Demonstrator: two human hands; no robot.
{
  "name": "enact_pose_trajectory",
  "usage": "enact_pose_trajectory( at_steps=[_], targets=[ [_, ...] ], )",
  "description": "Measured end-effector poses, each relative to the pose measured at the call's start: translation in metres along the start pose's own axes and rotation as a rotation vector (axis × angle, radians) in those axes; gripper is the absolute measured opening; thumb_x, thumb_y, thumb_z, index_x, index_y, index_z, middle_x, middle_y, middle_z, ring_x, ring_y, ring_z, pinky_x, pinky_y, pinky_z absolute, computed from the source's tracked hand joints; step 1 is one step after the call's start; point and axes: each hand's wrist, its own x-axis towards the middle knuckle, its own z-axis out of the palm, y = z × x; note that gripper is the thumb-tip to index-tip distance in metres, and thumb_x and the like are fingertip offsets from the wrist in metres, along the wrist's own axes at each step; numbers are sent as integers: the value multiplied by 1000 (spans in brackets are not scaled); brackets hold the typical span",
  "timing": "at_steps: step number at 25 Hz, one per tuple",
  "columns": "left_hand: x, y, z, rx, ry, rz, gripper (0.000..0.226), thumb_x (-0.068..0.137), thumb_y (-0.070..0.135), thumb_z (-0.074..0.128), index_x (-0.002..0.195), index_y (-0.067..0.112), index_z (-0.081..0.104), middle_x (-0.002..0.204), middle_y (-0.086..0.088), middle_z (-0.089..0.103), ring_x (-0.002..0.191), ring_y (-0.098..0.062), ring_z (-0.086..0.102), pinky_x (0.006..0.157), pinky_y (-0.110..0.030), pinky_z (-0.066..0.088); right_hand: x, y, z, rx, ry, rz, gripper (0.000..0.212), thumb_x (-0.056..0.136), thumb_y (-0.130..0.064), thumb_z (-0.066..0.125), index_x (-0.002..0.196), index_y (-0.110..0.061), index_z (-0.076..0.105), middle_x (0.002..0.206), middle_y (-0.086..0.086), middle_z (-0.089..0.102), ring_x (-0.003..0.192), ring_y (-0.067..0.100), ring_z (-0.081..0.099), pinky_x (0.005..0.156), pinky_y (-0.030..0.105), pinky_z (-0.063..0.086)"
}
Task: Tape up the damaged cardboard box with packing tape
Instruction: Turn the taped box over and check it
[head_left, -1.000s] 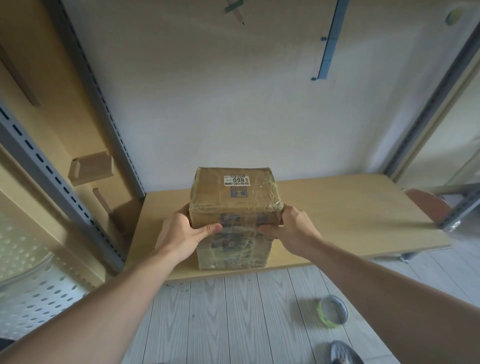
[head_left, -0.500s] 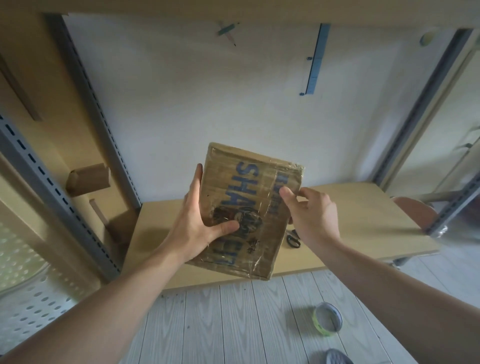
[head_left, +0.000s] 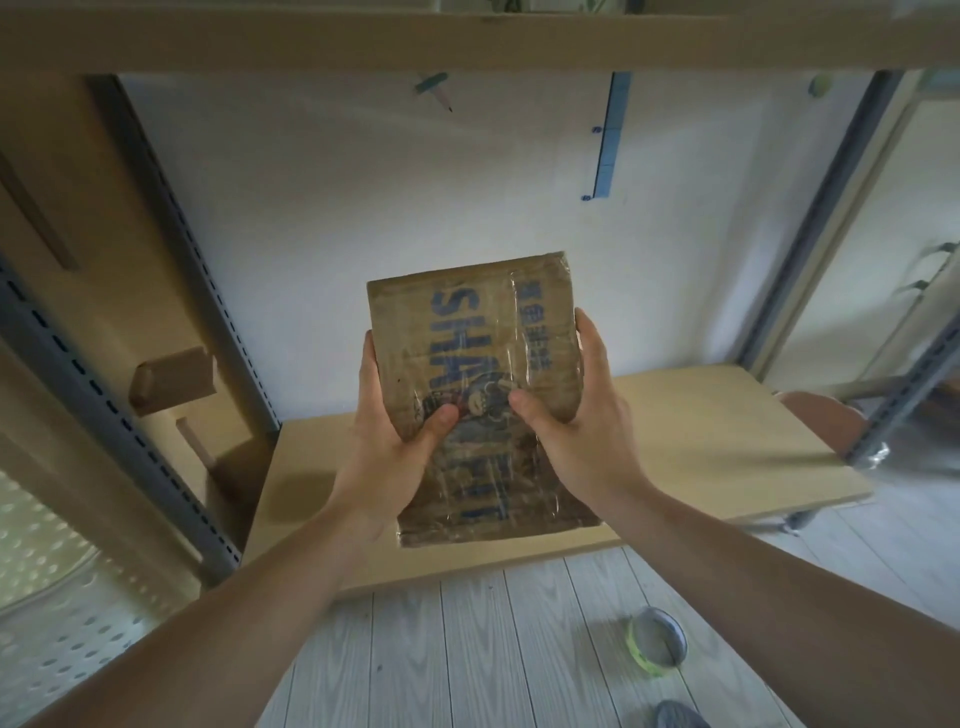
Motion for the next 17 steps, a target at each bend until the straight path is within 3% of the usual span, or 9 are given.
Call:
enact_pose_trajectory(
  at_steps=[2, 3, 4, 5, 7, 9, 12, 15, 17],
  targets=[
    [2, 3, -3, 29, -51, 1, 89, 94, 26, 69, 157, 42, 8, 139, 15, 59, 126, -9, 60, 104, -54, 51, 0, 0, 0, -17, 18, -8, 88, 92, -34, 69, 157, -33, 11, 123, -15, 67, 105, 1, 65, 94, 26, 50],
    [1, 5, -5, 59, -80, -2, 88, 95, 27, 66, 158, 42, 6, 140, 17, 58, 121, -7, 62, 103, -46, 54, 1, 1, 0, -19, 24, -1, 84, 94, -33, 66, 157, -33, 11, 119, -15, 68, 101, 0, 65, 89, 21, 50],
    [1, 8, -7, 95, -103, -9, 89, 96, 28, 65, 159, 42, 4, 140, 20, 56, 112, 0, 65, 97, -28, 56, 1, 3, -1, -19, 29, 8, 82, 95, -32, 64, 157, -33, 11, 116, -17, 68, 97, -3, 65, 84, 17, 48],
    [0, 11, -8, 136, -110, -29, 89, 96, 29, 63, 159, 41, 2, 138, 21, 53, 99, 9, 64, 84, -8, 53, 0, 3, -2, -21, 33, 17, 80, 96, -31, 62, 157, -33, 11, 112, -18, 69, 94, -5, 64, 80, 14, 46],
    [0, 13, -11, 167, -104, -70, 87, 96, 29, 62, 160, 37, 5, 130, 19, 53, 81, 23, 59, 62, 5, 43, 0, 5, -3, -15, 22, 35, 79, 96, -31, 62, 157, -33, 11, 112, -19, 68, 94, -5, 64, 83, 20, 50],
    [-2, 12, -13, 178, -97, -62, 82, 95, 31, 63, 159, 38, 13, 131, 19, 57, 83, 26, 57, 65, 3, 46, 1, 5, -2, -4, -16, 62, 92, 88, -40, 71, 156, -34, 9, 122, -19, 63, 106, -1, 62, 97, 33, 51],
    [-7, 4, -11, 127, -86, -51, 80, 93, 37, 66, 157, 44, 18, 136, 21, 60, 103, 14, 63, 75, -15, 59, 3, 2, 0, -64, -26, 87, 130, 57, -60, 87, 155, -33, 6, 138, -13, 52, 126, 13, 53, 106, 45, 45],
    [-9, 1, -11, 121, -61, -45, 84, 92, 43, 68, 157, 47, 14, 143, 17, 56, 121, 0, 61, 85, -32, 62, 1, -3, -1, -73, -18, 82, 125, 58, -55, 89, 153, -32, 11, 129, -16, 56, 114, 6, 57, 96, 27, 48],
    [-10, 3, -12, 122, -38, -53, 85, 90, 46, 70, 156, 48, 16, 145, 17, 54, 128, -4, 57, 92, -30, 57, 0, -7, -1, -32, 0, 79, 110, 69, -46, 86, 153, -34, 16, 120, -23, 57, 100, -9, 56, 83, 7, 40]
  ],
)
